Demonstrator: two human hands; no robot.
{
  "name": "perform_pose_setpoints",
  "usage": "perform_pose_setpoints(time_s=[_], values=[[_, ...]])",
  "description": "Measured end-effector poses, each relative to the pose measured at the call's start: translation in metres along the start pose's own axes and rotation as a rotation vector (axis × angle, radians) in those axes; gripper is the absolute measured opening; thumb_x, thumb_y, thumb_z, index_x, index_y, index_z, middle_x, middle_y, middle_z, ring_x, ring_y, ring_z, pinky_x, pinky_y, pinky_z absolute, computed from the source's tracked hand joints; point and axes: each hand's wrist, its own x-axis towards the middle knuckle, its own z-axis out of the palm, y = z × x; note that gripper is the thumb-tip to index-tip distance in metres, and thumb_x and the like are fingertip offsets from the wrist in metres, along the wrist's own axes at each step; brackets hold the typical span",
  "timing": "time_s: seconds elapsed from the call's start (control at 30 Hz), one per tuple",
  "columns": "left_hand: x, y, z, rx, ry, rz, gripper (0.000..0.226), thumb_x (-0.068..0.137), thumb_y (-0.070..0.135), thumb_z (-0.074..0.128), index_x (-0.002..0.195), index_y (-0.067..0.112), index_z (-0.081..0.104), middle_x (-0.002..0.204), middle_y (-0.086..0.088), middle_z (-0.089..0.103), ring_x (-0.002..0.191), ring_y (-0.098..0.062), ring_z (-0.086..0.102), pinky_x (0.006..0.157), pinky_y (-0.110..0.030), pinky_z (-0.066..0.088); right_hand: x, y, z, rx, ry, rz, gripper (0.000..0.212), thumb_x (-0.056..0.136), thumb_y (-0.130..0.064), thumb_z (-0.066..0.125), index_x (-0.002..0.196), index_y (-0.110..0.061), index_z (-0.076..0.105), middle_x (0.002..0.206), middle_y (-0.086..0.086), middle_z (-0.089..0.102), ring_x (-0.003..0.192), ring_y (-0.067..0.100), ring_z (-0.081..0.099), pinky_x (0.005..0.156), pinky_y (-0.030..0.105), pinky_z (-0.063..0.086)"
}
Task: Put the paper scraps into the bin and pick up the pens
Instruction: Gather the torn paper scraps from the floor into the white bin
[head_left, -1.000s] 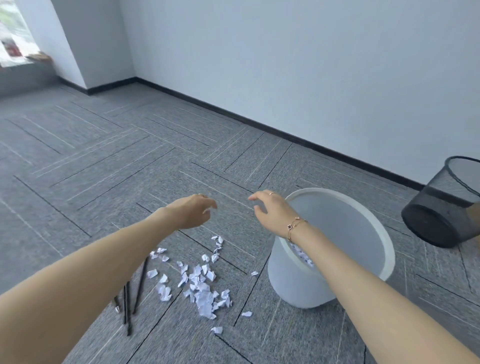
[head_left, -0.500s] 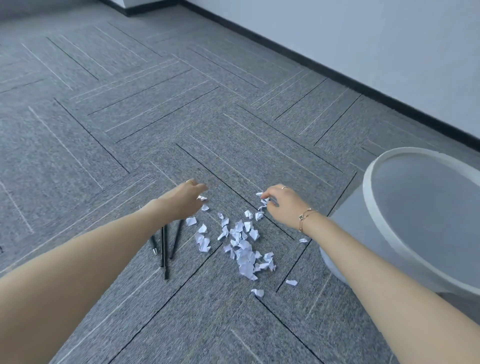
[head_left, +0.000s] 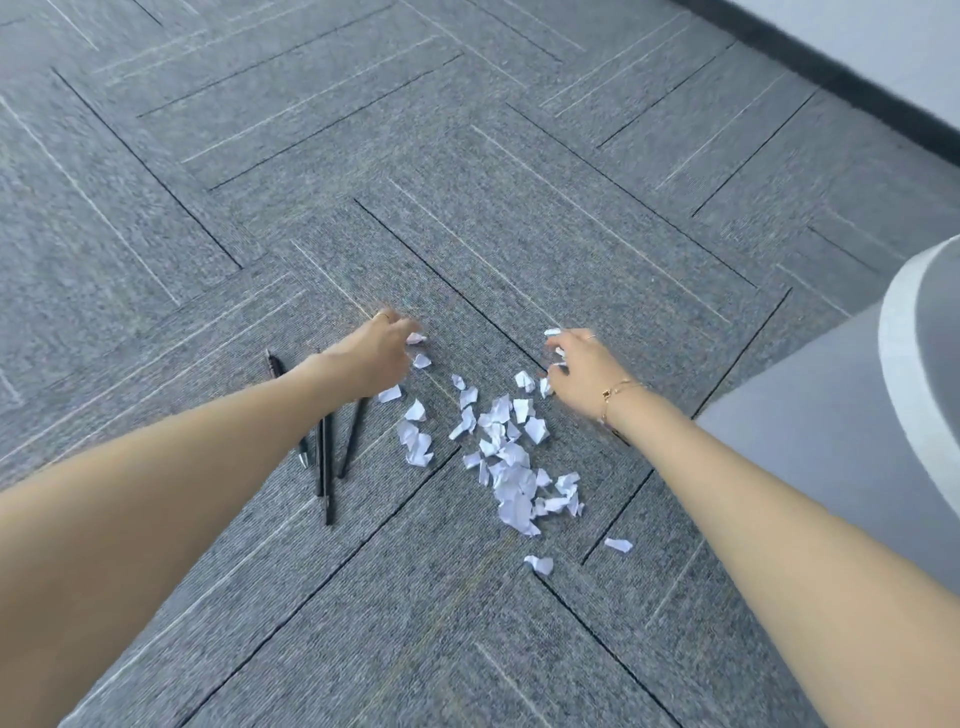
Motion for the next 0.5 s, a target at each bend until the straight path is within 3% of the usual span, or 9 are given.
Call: perform_pose_setpoints(time_s=[0.03, 0.1, 0.17, 0.23, 0.37, 0.5], values=[[0.003, 0.003, 0.005, 0.025, -0.010, -0.010, 0.057, 0.087, 0.000, 0.035, 0.140, 0.022, 0.031, 0.148, -0.007, 0.025, 0.120, -0.027, 0.045, 0.092, -0.036, 0.049, 0.007, 0.001, 0.002, 0.004, 0.015, 0.030, 0.044, 0.089, -0.016, 0.046, 0.133, -0.014, 0.039, 0.146, 0.015, 0.026, 0.070, 0.006, 0.043, 0.086, 0.037, 0.048], [0.007, 0.008, 0.014, 0.106, 0.001, -0.052, 0.063, 0.084, 0.000, 0.034, 0.142, 0.023, 0.027, 0.152, -0.009, 0.019, 0.130, -0.034, 0.032, 0.101, -0.048, 0.042, 0.017, 0.000, 0.007, -0.005, 0.022, 0.094, 0.054, 0.090, -0.020, 0.047, 0.140, -0.016, 0.028, 0.153, 0.016, 0.011, 0.110, 0.026, 0.049, 0.100, 0.042, 0.044], [0.006, 0.014, 0.023, 0.123, 0.021, -0.112, 0.064, 0.086, 0.003, 0.035, 0.146, 0.020, 0.018, 0.155, -0.012, 0.007, 0.138, -0.038, 0.017, 0.106, -0.053, 0.032, 0.023, -0.001, 0.013, -0.020, 0.002, 0.120, 0.061, 0.090, -0.022, 0.047, 0.144, -0.018, 0.019, 0.156, 0.013, 0.002, 0.136, 0.036, 0.024, 0.110, 0.046, 0.033], [0.001, 0.019, 0.030, 0.093, 0.032, -0.119, 0.063, 0.090, 0.009, 0.036, 0.147, 0.014, 0.010, 0.155, -0.015, -0.001, 0.142, -0.037, 0.004, 0.113, -0.053, 0.021, 0.023, 0.000, 0.018, -0.047, -0.018, 0.104, 0.063, 0.091, -0.023, 0.045, 0.146, -0.017, 0.015, 0.157, 0.010, 0.002, 0.141, 0.035, 0.009, 0.114, 0.046, 0.021], [-0.007, 0.016, 0.043, 0.189, -0.045, -0.039, 0.061, 0.092, 0.016, 0.028, 0.145, 0.001, 0.004, 0.153, -0.017, -0.012, 0.142, -0.032, -0.010, 0.117, -0.049, 0.008, 0.009, 0.007, 0.030, -0.054, -0.025, 0.049, 0.061, 0.093, -0.025, 0.042, 0.147, -0.016, 0.013, 0.157, 0.003, 0.004, 0.145, 0.025, 0.002, 0.116, 0.045, 0.012], [-0.028, 0.023, 0.040, 0.167, -0.062, 0.008, 0.060, 0.096, 0.020, 0.027, 0.146, 0.003, 0.000, 0.154, -0.013, -0.011, 0.144, -0.027, -0.002, 0.118, -0.040, 0.009, -0.015, 0.008, 0.036, 0.002, -0.036, -0.001, 0.058, 0.093, -0.023, 0.042, 0.146, -0.016, 0.020, 0.157, 0.001, 0.009, 0.145, 0.020, 0.008, 0.118, 0.044, 0.017]])
